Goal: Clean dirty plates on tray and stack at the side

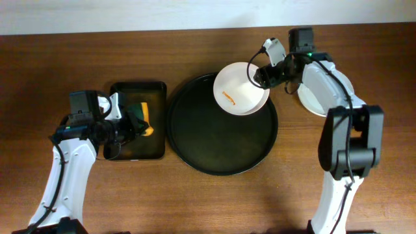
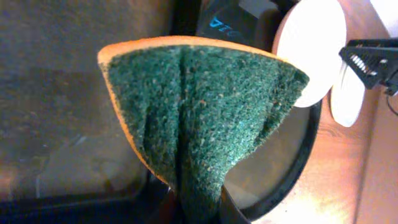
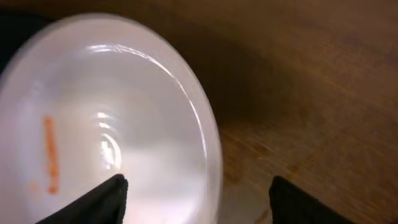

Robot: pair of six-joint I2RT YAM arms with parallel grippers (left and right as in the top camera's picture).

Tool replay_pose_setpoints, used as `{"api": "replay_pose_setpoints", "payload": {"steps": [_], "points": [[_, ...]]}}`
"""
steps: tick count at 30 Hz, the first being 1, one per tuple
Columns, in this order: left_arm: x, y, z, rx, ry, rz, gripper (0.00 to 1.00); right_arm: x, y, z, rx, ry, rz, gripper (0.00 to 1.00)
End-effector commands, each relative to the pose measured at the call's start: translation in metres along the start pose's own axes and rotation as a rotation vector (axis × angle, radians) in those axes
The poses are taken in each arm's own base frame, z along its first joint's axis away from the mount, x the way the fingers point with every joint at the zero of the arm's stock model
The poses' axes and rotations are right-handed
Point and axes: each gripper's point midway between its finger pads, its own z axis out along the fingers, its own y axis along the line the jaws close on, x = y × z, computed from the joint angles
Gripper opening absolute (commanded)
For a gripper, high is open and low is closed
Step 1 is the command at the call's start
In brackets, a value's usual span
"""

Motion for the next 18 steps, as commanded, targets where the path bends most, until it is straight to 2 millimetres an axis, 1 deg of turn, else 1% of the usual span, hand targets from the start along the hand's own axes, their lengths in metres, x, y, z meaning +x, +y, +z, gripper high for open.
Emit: {"api": "replay_pose_setpoints", "payload": {"steps": [1,2,3,4,5,6,8,9,10,11,12,13,14,15,16,17,18], "points": [[-0.003,0.007,-0.002,-0.05,-0.024,0.024,0.09,0.016,0.001,0.028,-0.041,0.036,0.011,0.66],[-0.004,0.009,-0.002,-0.061,-0.027,0.024,0.09,0.021,0.006,0.036,-0.083,0.037,0.018,0.55],[-0.004,0.009,-0.002,-0.062,-0.027,0.024,0.09,0.022,0.007,0.038,-0.091,0.04,0.021,0.36],[-0.004,0.009,-0.002,-0.062,-0.027,0.024,0.09,0.024,0.007,0.037,-0.093,0.046,0.025,0.2],[-0.004,0.009,-0.002,-0.062,-0.027,0.024,0.09,0.021,0.008,0.032,-0.091,0.044,0.026,0.05],[-0.004,0.009,-0.002,-0.062,-0.027,0.024,0.09,0.017,0.006,0.024,-0.085,0.035,0.031,0.04],[-0.004,0.009,-0.002,-0.062,-0.027,0.024,0.09,-0.002,0.002,-0.003,-0.048,-0.003,0.057,0.04],[-0.004,0.009,-0.002,-0.062,-0.027,0.023,0.08,-0.01,0.001,-0.02,-0.015,-0.014,0.056,0.04],[-0.003,0.009,-0.002,-0.063,-0.024,0.022,0.08,-0.02,-0.003,-0.044,0.063,-0.022,0.045,0.04],[-0.002,0.009,-0.002,-0.063,-0.021,0.02,0.08,-0.026,-0.007,-0.064,0.146,-0.023,0.051,0.04],[-0.002,0.009,-0.002,-0.064,-0.02,0.028,0.03,-0.031,-0.011,-0.098,0.271,-0.02,0.073,0.04],[-0.002,0.009,-0.002,-0.064,-0.019,0.062,0.01,-0.032,-0.011,-0.119,0.344,-0.016,0.101,0.04],[-0.003,0.012,-0.003,-0.082,-0.023,0.103,0.01,-0.031,-0.009,-0.144,0.43,-0.017,0.156,0.04],[-0.005,0.02,-0.003,-0.13,-0.033,0.114,0.0,-0.027,-0.004,-0.166,0.499,-0.016,0.217,0.04],[-0.01,0.04,-0.007,-0.246,-0.057,0.113,0.01,-0.02,0.008,-0.187,0.548,-0.011,0.283,0.04],[-0.012,0.046,-0.008,-0.294,-0.065,0.117,0.01,-0.015,0.016,-0.196,0.566,-0.006,0.318,0.04],[-0.013,0.055,-0.006,-0.364,-0.075,0.135,0.01,-0.007,0.03,-0.202,0.575,0.011,0.375,0.04]]}}
